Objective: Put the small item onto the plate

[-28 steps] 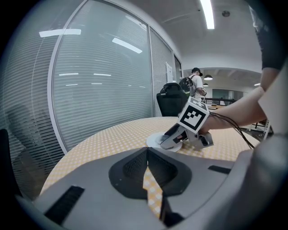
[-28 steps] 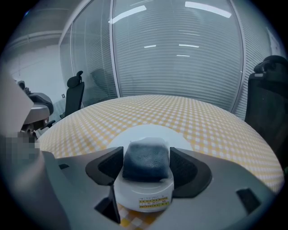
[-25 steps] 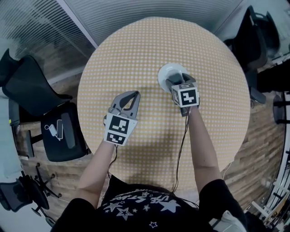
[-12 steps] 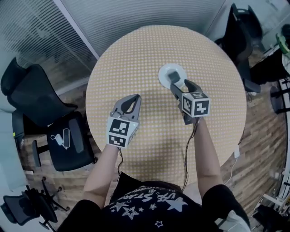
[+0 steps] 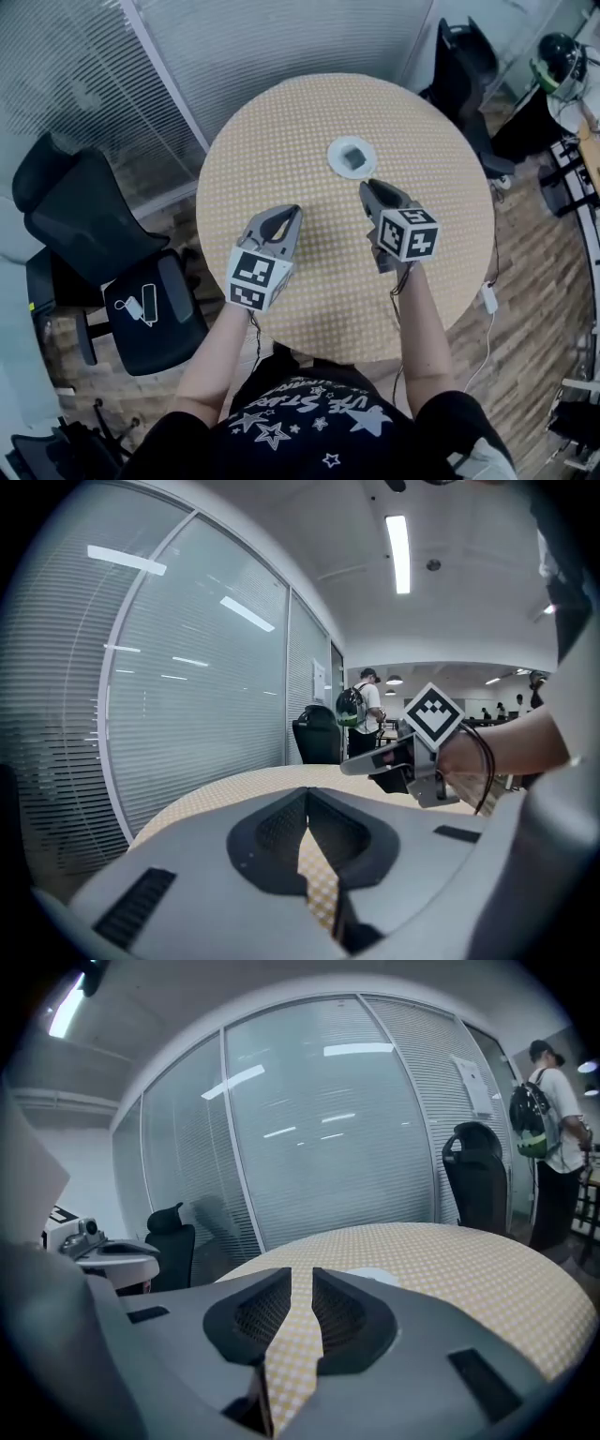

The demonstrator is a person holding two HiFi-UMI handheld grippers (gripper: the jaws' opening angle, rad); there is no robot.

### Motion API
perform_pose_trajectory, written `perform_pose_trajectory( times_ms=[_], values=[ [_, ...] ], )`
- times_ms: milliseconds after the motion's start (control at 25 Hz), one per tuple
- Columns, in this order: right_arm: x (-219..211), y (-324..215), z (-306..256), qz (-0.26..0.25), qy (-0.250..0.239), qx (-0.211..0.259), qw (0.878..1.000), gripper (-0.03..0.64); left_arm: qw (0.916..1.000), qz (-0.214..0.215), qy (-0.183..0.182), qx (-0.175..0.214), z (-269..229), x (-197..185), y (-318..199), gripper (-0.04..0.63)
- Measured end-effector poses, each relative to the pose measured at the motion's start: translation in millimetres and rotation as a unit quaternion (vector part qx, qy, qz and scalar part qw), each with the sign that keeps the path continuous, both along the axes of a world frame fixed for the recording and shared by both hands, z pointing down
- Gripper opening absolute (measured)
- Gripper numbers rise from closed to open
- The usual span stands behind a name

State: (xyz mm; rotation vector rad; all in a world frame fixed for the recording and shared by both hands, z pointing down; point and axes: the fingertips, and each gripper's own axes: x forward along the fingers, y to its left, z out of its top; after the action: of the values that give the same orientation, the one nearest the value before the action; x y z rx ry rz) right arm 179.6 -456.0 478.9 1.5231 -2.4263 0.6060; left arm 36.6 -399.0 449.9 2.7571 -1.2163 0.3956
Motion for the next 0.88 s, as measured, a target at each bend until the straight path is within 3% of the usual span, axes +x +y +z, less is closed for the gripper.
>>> perform_pose_trajectory(
  times_ms=[320,440,600,880],
  values=[
    [-22,74,-15,0.041,0.024,-0.004,0.999,0.061,0.9977,0.053,0.042,0.010,-25,-21,49,0.009],
    [-31,103,-23,0.061,-0.020,0.000,0.998,0.061,0.9957,0.081,0.042,0.019,-24,-26,60,0.009],
    [-37,140,-33,0.081,-0.043,0.018,0.996,0.057,0.9901,0.117,0.077,0.008,-24,-16,74,0.008],
    [-24,191,-19,0.111,-0.008,-0.002,0.994,0.041,0.9870,0.148,0.062,-0.005,-18,5,106,0.009]
  ],
)
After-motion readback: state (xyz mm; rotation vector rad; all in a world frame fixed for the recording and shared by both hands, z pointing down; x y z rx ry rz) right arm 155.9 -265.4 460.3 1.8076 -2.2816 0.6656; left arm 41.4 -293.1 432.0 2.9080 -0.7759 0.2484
